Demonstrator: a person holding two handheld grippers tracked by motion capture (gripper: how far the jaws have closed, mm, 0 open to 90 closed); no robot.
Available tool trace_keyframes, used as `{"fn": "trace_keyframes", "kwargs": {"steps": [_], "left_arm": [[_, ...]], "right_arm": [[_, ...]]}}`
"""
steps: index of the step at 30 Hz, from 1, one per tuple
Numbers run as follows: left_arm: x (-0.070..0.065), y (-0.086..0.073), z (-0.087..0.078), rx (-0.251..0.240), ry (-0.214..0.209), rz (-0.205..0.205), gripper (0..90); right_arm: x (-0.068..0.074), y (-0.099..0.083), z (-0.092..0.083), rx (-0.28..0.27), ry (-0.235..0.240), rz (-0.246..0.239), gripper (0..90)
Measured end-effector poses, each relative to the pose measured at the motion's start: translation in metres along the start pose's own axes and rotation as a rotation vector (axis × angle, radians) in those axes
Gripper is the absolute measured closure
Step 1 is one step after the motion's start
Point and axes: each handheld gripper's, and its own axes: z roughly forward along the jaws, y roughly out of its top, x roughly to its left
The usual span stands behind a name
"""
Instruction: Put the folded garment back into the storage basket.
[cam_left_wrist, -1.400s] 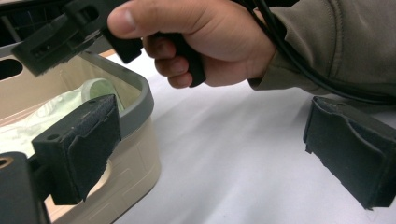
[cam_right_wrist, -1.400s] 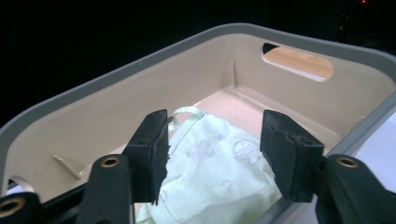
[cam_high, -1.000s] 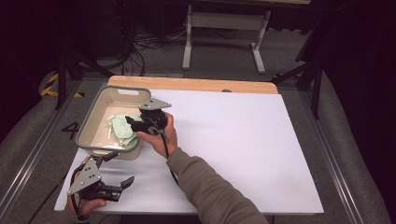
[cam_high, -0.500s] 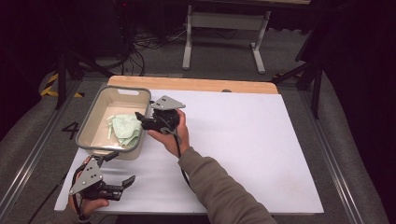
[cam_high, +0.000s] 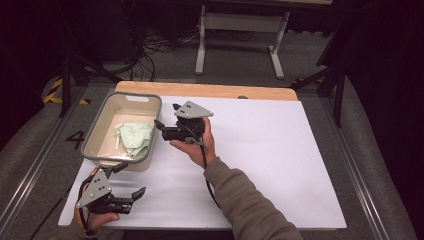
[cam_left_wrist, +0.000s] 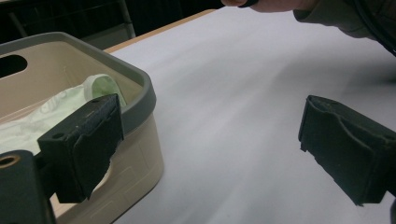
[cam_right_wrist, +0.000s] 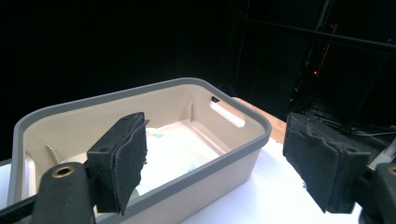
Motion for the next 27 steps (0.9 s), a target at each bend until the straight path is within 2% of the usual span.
{"fn": "trace_keyframes", "kwargs": {"steps": [10, 16, 18, 27], "left_arm": [[0.001, 0.000, 0.001, 0.006, 0.004, 0.002, 7.5], [0.000, -0.001, 0.002, 0.005, 0.006, 0.000, 7.5], [0.000, -0.001, 0.002, 0.005, 0.009, 0.002, 7.5], [0.000, 0.000, 0.002, 0.011, 0.009, 0.005, 7.4]], "right_arm": [[-0.009, 0.000, -0.019, -0.020, -0.035, -0.020, 14.5], [-0.012, -0.001, -0.031, -0.019, -0.057, -0.048, 11.7], [-0.014, -0.001, -0.035, -0.018, -0.059, -0.055, 7.7], [-0.024, 0.002, -0.053, -0.008, -0.099, -0.082, 5.7]]}}
